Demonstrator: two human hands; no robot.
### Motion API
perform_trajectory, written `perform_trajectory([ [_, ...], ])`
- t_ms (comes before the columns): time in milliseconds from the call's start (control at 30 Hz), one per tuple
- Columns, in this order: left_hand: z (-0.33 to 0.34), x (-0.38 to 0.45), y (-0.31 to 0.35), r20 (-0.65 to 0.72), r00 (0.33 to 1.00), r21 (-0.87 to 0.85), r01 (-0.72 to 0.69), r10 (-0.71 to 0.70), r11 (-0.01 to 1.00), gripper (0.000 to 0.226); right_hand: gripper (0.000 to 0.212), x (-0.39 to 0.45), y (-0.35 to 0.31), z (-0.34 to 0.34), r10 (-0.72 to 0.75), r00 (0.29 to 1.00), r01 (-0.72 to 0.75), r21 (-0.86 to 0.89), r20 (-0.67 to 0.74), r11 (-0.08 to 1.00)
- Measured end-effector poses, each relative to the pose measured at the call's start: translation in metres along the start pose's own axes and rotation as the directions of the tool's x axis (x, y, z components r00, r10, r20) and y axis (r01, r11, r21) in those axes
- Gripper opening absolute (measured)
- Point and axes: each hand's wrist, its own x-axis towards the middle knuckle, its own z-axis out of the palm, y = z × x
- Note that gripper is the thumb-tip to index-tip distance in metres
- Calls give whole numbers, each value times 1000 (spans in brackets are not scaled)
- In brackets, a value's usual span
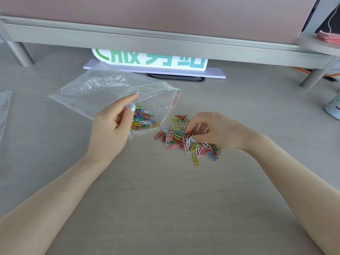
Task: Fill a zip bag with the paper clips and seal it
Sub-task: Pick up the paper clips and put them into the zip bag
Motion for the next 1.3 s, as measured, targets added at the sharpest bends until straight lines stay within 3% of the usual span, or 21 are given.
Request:
perform_trajectory([
  [167,1,0,-3,-8,1000,-6,15,-16,1000,28,15,0,-3,1,5,1000,-5,-3,-25,1000],
  [767,1,1,-1,-9,1000,-6,29,-29,1000,30,18,3,6,-4,154,985,-120,335,-77,935],
  [1300,1,2,-2,-5,1000,1,21,-21,1000,33,12,19,-13,-10,172,970,-77,457,-171,886],
])
